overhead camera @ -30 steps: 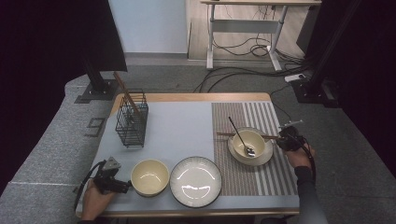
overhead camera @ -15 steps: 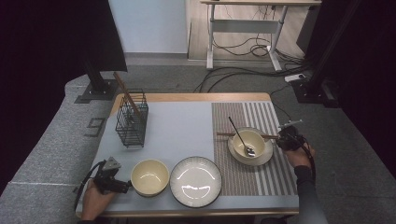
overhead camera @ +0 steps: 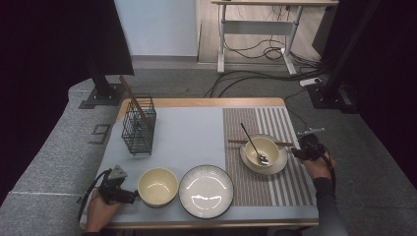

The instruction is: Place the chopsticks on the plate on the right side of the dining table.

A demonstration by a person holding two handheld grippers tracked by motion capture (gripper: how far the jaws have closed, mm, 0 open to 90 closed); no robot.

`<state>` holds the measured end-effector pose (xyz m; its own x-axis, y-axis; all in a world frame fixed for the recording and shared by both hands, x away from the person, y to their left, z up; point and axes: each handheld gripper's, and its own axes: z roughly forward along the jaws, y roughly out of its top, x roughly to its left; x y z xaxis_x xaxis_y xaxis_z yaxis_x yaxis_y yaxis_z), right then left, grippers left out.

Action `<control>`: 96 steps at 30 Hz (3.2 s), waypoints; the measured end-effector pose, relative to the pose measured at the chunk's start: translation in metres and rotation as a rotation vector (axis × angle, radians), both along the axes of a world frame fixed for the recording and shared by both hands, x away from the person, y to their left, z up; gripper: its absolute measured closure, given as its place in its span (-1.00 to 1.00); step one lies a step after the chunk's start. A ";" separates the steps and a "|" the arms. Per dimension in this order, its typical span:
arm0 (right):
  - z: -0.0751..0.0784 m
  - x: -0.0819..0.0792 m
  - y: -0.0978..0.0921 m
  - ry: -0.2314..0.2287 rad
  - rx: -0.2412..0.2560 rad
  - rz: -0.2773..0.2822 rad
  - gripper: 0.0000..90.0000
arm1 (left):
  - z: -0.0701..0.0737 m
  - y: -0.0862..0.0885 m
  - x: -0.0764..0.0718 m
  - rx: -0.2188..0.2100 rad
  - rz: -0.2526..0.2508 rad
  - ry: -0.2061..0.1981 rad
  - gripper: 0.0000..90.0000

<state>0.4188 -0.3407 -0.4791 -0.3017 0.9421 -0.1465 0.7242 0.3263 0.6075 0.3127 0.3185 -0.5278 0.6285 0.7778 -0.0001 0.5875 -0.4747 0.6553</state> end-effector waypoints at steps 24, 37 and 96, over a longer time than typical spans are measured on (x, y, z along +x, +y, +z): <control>0.038 -0.062 0.034 -0.035 0.078 0.117 -0.18 | 0.000 0.000 0.000 0.000 0.000 -0.001 -1.00; 0.041 -0.034 0.076 -0.020 0.096 0.128 -0.14 | 0.000 0.000 0.000 0.000 0.000 0.000 -1.00; 0.018 -0.009 0.046 0.002 0.015 -0.012 0.79 | 0.000 0.000 0.000 -0.001 0.000 0.000 -1.00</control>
